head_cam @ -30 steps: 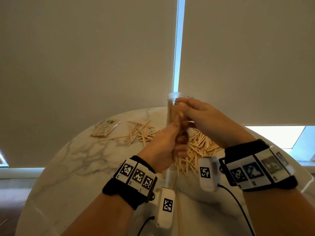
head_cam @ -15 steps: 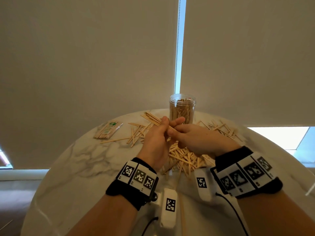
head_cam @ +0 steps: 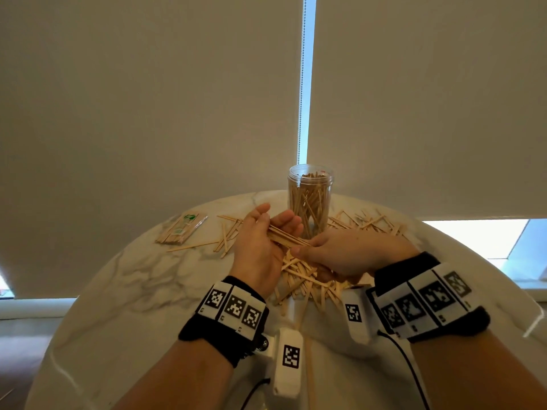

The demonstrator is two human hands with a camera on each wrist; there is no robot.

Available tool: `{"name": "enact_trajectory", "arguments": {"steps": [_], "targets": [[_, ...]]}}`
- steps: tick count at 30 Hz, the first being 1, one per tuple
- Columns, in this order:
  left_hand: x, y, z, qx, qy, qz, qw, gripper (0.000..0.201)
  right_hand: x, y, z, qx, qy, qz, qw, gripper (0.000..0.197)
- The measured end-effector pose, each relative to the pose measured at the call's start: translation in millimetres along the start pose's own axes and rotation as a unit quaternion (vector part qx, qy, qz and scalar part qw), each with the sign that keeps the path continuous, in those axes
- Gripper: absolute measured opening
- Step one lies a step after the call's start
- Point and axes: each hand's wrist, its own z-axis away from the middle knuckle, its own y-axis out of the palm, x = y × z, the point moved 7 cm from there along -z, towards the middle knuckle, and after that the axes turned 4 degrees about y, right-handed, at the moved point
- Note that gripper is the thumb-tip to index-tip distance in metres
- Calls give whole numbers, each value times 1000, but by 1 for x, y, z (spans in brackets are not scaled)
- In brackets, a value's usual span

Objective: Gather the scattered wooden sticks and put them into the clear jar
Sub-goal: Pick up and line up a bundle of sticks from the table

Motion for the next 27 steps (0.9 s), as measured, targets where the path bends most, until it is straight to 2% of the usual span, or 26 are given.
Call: {"name": "enact_trajectory", "arguments": {"steps": [2, 4, 6, 7, 11, 15, 17, 20, 22, 24, 27], "targets": [[1, 1, 1, 15, -9, 6, 1000, 24, 1, -5, 2, -13, -13, -50, 999, 48], [0, 4, 2, 33, -15, 2, 999, 32, 2, -13, 4, -51, -21, -78, 995, 47], [-1, 6, 3, 45, -10, -37, 998, 43, 2, -22, 5, -102, -27, -64, 992, 49], [-1, 7, 3, 50, -3, -63, 997, 42, 3, -24, 6, -117, -31, -48, 992, 51], [0, 5, 4, 46, 24, -143, 988, 39, 0, -24, 7, -119, -33, -22, 992, 57], [-10, -1, 2, -2, 24, -146, 989, 49, 1, -22, 6, -132, -27, 26, 991, 63], [-9, 3, 4, 21, 18, -159, 987, 54, 5, -16, 5, -120, -30, 45, 991, 61], [-4, 11, 7, 77, 31, -208, 975, 57, 10, -12, 5, -113, -42, 48, 992, 63], [-2, 12, 7, 94, 42, -239, 966, 53, 8, -16, 6, -121, -38, 1, 992, 69], [1, 10, 6, 82, 35, -295, 951, 49, 6, -22, 7, -131, -34, -14, 991, 69], [4, 0, 5, 55, 20, -390, 919, 45, 4, -23, 8, -113, -31, 10, 993, 54]]}}
